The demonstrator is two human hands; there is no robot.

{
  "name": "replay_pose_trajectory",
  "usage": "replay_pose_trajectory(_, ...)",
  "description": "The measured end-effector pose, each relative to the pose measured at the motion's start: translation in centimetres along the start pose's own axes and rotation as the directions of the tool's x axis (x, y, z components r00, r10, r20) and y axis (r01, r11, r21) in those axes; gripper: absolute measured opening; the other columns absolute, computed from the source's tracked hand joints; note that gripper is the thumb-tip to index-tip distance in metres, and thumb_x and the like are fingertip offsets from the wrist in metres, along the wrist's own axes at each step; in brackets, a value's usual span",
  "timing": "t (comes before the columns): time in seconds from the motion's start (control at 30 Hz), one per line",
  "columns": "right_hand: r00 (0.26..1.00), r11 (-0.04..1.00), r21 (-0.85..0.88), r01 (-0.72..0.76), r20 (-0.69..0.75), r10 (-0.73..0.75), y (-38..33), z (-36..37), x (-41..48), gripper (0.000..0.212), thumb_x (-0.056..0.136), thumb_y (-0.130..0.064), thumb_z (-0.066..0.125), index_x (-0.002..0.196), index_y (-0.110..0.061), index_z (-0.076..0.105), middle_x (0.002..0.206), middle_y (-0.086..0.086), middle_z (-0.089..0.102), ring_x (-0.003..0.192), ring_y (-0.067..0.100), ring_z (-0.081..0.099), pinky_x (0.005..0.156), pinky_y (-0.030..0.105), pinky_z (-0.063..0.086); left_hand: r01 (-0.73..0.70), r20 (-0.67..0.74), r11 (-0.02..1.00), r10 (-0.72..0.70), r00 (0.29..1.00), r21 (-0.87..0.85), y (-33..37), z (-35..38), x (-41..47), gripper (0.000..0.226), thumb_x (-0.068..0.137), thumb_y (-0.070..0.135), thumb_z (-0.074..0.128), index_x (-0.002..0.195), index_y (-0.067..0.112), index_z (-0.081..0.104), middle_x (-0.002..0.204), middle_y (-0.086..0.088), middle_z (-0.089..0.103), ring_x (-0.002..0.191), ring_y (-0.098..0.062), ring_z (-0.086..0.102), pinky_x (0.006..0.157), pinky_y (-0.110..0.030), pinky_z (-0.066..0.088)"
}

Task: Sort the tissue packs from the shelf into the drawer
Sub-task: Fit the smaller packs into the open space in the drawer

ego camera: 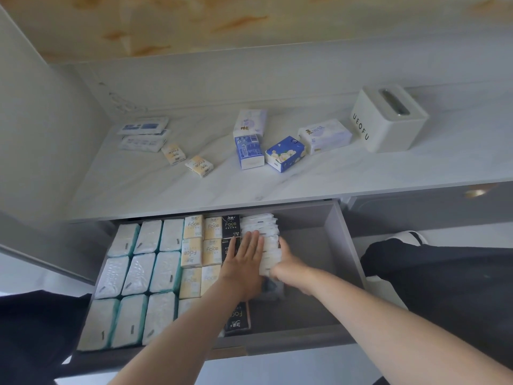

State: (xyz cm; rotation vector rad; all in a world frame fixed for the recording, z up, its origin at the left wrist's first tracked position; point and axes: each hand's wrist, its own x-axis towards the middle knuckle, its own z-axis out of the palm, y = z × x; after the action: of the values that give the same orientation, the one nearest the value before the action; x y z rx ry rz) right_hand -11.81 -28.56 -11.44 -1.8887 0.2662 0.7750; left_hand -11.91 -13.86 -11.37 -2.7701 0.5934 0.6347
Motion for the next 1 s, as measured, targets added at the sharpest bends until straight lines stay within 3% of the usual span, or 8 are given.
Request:
replay_pose_trajectory(0.13,0.997,0.989,-0.13,0.07,-0.021,-0.074,1.5,0.6,0.9,0.111,0.066,-0.027,0.077,0.153,-0.04,0.008,0.134,-0.008,0.055,0.111,0.013,0.06,0.093,0.037,0.053,-0.006,0.026,0.998,0.008,1.0,-0.061,-0.2,-0.4,0.3,0.087,0.097,0.043,0.033,0.149,0.009,-0.027,0.157,-0.009,-0.031,0.144,-0.026,-0.029,0.119,-0.054,-0.007)
replay_pose_trajectory(0.3,0.996,0.963,-0.26,0.068,-0.033,-0.079,0.8,-0.2,0.6,0.075,0.079,-0.042,0.061,0.144,-0.048,0.022,0.121,-0.007,0.063,0.1,0.02,0.063,0.083,0.034,0.052,-0.038,0.05,0.998,0.041,0.998,-0.057,0.4,-0.3,-0.4,0.079,0.101,0.05,0.022,0.151,0.007,-0.022,0.158,-0.012,-0.029,0.146,-0.03,-0.025,0.12,-0.055,-0.005)
replay_pose_trajectory(0.4,0.999,0.937,-0.346,0.05,0.016,-0.047,0.8,-0.7,0.6,0.082,0.081,-0.027,0.058,0.146,-0.046,0.011,0.114,0.0,0.063,0.091,0.025,0.065,0.072,0.036,0.054,-0.04,-0.023,0.995,0.038,0.999,-0.089,-0.4,0.1,-0.3,0.077,0.103,0.052,0.023,0.152,0.012,-0.02,0.158,-0.007,-0.029,0.147,-0.026,-0.024,0.121,-0.049,-0.006)
replay_pose_trajectory(0.47,0.996,0.925,-0.372,0.085,0.002,-0.09,0.9,-0.6,0.8,0.09,0.083,-0.022,0.061,0.15,-0.043,0.004,0.124,0.002,0.059,0.098,0.024,0.063,0.079,0.037,0.053,-0.05,-0.055,0.996,0.046,0.997,-0.067,-1.0,0.5,-0.2,0.077,0.103,0.05,0.025,0.151,0.014,-0.023,0.157,-0.007,-0.031,0.146,-0.026,-0.025,0.121,-0.047,-0.006)
replay_pose_trajectory(0.63,0.989,0.862,-0.498,0.097,-0.049,-0.139,2.3,0.7,0.7,0.118,0.088,-0.013,0.067,0.145,-0.041,-0.032,0.158,0.014,0.022,0.129,0.033,0.048,0.102,0.042,0.046,-0.036,-0.01,0.999,0.036,0.999,0.016,-0.7,0.4,-0.2,0.085,0.102,0.048,0.034,0.15,0.013,-0.026,0.157,-0.01,-0.031,0.146,-0.029,-0.025,0.119,-0.048,-0.011)
replay_pose_trajectory(0.8,0.979,0.806,-0.571,0.157,-0.018,-0.204,0.8,-0.2,0.1,0.118,0.08,-0.01,0.066,0.151,-0.037,-0.025,0.162,-0.001,-0.027,0.152,0.029,0.009,0.106,0.035,0.041,-0.058,-0.038,0.998,0.057,0.998,-0.033,-1.3,-0.4,-0.3,0.084,0.1,0.05,0.037,0.153,0.017,-0.018,0.161,-0.007,-0.022,0.149,-0.026,-0.017,0.121,-0.045,-0.005)
replay_pose_trajectory(0.87,0.978,0.73,-0.657,0.185,0.054,-0.199,0.5,-0.1,-0.3,0.117,0.078,-0.011,0.067,0.154,-0.037,-0.019,0.159,-0.004,-0.035,0.153,0.029,0.004,0.107,0.041,0.041,-0.072,-0.018,0.997,0.072,0.997,-0.037,-1.5,-0.4,-0.6,0.085,0.099,0.051,0.039,0.154,0.018,-0.017,0.161,-0.006,-0.022,0.149,-0.026,-0.017,0.121,-0.046,-0.007)
replay_pose_trajectory(1.0,0.986,0.596,-0.793,0.127,0.038,-0.16,0.0,0.0,-0.7,0.108,0.08,-0.036,0.066,0.156,-0.031,-0.011,0.16,0.002,-0.032,0.151,0.028,-0.017,0.119,0.061,0.009,-0.098,-0.024,0.988,0.096,0.995,-0.123,-1.6,-0.8,-0.7,0.083,0.098,0.051,0.041,0.155,0.02,-0.01,0.163,-0.005,-0.016,0.15,-0.024,-0.014,0.122,-0.046,-0.003)
